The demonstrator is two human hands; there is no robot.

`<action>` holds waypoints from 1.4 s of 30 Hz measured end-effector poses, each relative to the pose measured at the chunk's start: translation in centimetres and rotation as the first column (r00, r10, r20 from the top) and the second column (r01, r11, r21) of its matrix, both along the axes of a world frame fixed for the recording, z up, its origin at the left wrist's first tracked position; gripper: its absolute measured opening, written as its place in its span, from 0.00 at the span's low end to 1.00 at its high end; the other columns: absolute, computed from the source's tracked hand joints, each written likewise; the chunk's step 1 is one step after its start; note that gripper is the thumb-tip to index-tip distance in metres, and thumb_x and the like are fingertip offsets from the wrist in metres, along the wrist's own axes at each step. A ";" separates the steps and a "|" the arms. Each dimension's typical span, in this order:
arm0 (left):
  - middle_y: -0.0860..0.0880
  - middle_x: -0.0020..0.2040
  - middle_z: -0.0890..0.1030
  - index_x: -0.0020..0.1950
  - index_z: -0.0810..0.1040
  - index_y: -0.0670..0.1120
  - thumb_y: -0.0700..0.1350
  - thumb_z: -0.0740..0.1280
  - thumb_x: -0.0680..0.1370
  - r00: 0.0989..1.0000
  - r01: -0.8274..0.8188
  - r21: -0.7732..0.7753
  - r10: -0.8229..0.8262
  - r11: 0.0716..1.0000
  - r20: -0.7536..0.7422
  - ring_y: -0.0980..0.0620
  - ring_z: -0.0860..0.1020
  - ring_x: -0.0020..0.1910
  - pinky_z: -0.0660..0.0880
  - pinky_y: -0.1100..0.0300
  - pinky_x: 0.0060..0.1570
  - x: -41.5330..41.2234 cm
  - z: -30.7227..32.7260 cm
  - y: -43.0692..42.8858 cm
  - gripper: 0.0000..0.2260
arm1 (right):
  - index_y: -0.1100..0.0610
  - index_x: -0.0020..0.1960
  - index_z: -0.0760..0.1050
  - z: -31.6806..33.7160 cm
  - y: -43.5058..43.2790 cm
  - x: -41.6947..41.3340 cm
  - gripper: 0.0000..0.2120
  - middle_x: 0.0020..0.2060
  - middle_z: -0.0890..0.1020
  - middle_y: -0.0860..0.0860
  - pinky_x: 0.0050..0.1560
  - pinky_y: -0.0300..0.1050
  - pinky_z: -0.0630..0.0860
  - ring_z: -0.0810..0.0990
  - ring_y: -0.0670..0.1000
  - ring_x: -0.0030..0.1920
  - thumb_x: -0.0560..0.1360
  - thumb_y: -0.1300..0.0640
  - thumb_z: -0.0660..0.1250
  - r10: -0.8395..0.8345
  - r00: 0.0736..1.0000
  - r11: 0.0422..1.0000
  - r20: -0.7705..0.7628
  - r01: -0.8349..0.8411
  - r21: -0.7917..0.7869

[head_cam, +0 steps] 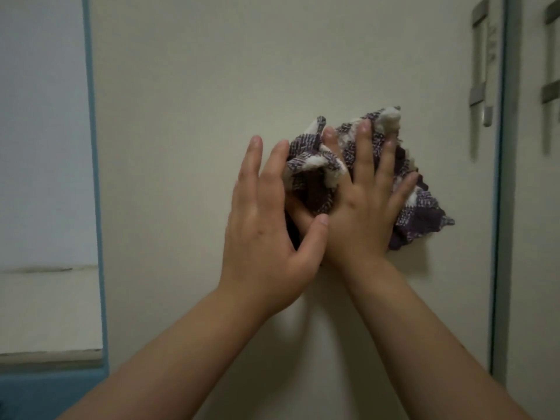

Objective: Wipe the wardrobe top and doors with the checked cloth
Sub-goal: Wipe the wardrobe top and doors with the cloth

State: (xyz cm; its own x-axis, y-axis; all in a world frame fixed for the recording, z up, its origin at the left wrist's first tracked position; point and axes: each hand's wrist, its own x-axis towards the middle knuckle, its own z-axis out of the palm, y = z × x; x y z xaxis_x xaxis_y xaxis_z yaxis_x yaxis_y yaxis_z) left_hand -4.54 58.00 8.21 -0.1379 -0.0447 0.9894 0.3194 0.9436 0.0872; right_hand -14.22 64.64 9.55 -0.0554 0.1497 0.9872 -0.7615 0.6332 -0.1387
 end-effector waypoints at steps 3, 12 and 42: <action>0.41 0.75 0.56 0.72 0.54 0.48 0.52 0.62 0.70 0.998 0.040 -0.054 -0.038 0.998 0.046 0.69 0.49 0.71 0.51 0.80 0.62 0.3 3.6 0.1 0.32 | 0.47 0.72 0.63 4.0 -0.4 0.3 0.38 0.74 0.61 0.55 0.67 0.71 0.46 0.53 0.60 0.73 0.66 0.31 0.56 -0.017 1.000 1.000 0.010 0.017 -0.004; 0.39 0.73 0.60 0.71 0.54 0.49 0.51 0.62 0.71 0.996 0.025 -0.020 -0.023 0.999 0.086 0.72 0.54 0.69 0.55 0.81 0.60 3.0 16.1 0.3 0.31 | 0.47 0.71 0.63 15.8 -0.9 0.9 0.37 0.72 0.64 0.55 0.68 0.67 0.47 0.56 0.59 0.73 0.66 0.36 0.63 -0.031 0.999 0.997 -0.030 0.032 0.065; 0.49 0.35 0.81 0.45 0.77 0.44 0.36 0.70 0.71 0.812 0.292 0.842 -0.583 0.453 0.033 0.53 0.80 0.34 0.75 0.65 0.32 11.3 32.1 8.7 0.06 | 0.43 0.58 0.71 28.2 8.2 11.7 0.27 0.50 0.75 0.44 0.54 0.50 0.74 0.73 0.48 0.55 0.60 0.37 0.61 0.549 0.557 0.578 0.623 -0.792 0.199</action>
State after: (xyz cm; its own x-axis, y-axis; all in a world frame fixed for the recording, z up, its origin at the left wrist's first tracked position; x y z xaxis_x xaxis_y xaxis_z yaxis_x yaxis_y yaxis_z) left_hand 6.80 66.72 40.35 -0.6257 -0.6068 0.4903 0.4904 0.1829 0.8521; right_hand -2.55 72.80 37.75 -0.3972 -0.5404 0.7418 -0.8906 0.0320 -0.4536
